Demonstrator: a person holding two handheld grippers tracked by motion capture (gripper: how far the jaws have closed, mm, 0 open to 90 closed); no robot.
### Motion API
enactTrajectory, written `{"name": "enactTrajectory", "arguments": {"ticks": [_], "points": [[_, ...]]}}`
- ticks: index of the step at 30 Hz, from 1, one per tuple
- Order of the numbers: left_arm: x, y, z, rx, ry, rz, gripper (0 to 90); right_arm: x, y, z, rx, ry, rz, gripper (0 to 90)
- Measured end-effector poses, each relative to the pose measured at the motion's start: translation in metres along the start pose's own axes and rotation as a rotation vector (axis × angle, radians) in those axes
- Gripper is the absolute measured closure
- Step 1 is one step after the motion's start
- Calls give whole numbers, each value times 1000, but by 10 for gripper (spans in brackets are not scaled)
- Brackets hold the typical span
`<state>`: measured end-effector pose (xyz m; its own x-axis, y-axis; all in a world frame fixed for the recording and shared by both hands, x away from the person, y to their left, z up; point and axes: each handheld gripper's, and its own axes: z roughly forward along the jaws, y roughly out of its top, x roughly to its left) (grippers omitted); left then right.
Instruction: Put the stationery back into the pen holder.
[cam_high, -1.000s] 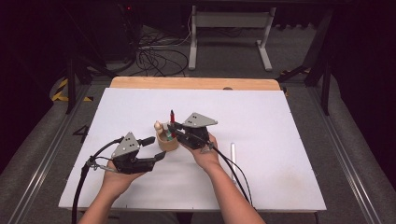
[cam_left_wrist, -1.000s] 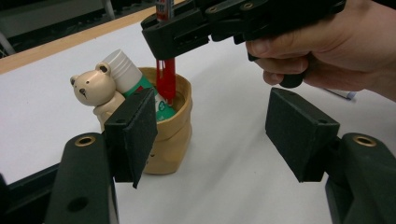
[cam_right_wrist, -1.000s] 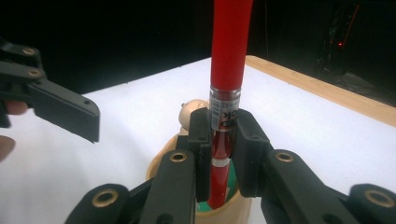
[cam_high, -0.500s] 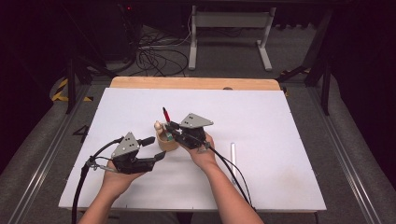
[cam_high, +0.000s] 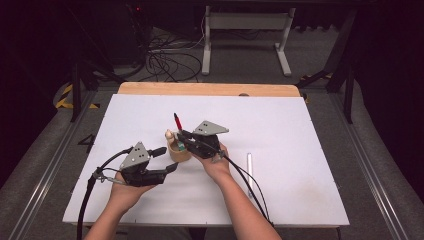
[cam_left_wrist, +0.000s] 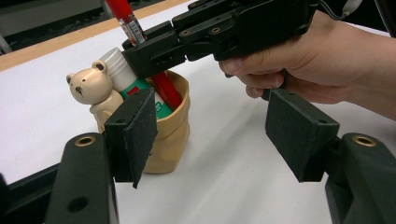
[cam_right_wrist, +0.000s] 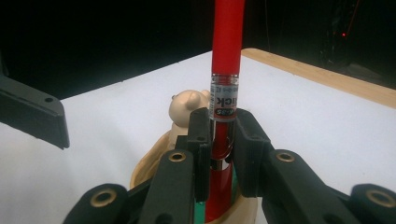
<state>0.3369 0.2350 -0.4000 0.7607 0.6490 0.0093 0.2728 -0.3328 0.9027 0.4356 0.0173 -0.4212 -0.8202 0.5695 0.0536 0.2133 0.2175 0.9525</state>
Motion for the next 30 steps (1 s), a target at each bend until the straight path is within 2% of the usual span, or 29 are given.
{"name": "enactTrajectory", "arguments": {"ticks": [8,11,19,24,30], "points": [[0,0,0,0,-1,0,348,-3,-1,0,13,-13,9,749],[0,0,0,4,-6,-1,348,-4,-1,-1,13,-17,15,679],[0,0,1,4,-4,2,348,-6,-1,-7,-4,-14,14,588],[-1,0,2,3,-8,2,348,-8,-1,-14,-15,-31,15,509],[-2,0,2,3,-12,-1,346,-9,2,-24,-43,-37,7,361]]}}
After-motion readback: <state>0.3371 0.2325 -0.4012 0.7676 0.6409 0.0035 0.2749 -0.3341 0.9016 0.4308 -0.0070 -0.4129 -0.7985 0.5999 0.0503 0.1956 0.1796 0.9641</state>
